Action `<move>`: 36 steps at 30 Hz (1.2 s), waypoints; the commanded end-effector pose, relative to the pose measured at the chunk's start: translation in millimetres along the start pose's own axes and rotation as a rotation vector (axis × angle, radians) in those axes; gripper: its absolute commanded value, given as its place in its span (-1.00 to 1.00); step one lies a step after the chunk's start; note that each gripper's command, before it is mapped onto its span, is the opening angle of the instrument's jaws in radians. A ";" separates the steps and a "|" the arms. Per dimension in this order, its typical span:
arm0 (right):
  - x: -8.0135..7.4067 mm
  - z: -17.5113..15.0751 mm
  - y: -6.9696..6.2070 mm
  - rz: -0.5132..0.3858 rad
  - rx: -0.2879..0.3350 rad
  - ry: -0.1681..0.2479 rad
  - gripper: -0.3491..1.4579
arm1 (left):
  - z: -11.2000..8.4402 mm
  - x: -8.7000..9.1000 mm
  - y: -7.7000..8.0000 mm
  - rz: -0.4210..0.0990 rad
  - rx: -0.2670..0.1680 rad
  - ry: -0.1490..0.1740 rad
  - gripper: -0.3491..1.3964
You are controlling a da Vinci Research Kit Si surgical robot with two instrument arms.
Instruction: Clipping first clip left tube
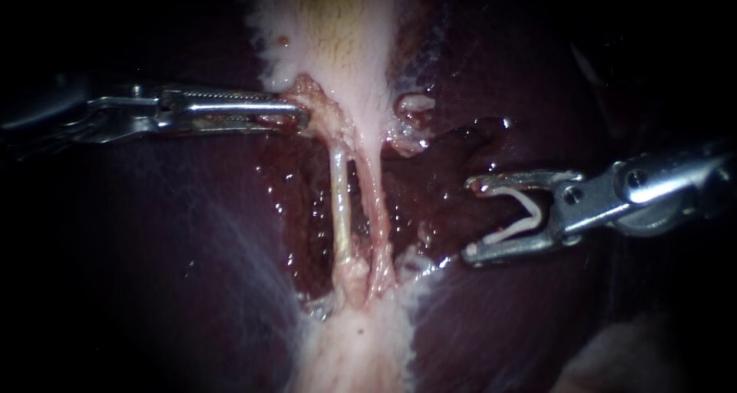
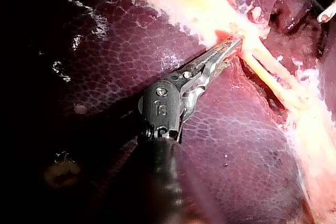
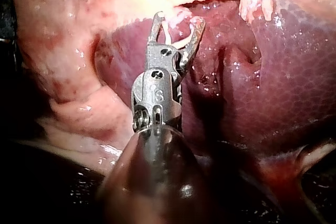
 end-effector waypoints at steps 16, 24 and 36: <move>0.0 0.0 0.0 0.001 -0.001 0.000 -0.06 | -7.5 6.3 3.8 -0.026 -0.005 0.023 -1.00; 0.6 0.5 -0.2 0.003 0.003 -0.003 -0.06 | -7.6 6.5 4.8 -0.022 -0.002 0.030 -1.00; 3.7 6.6 -2.0 -0.006 0.084 0.024 -0.06 | -7.5 6.5 4.8 -0.021 -0.001 0.030 -1.00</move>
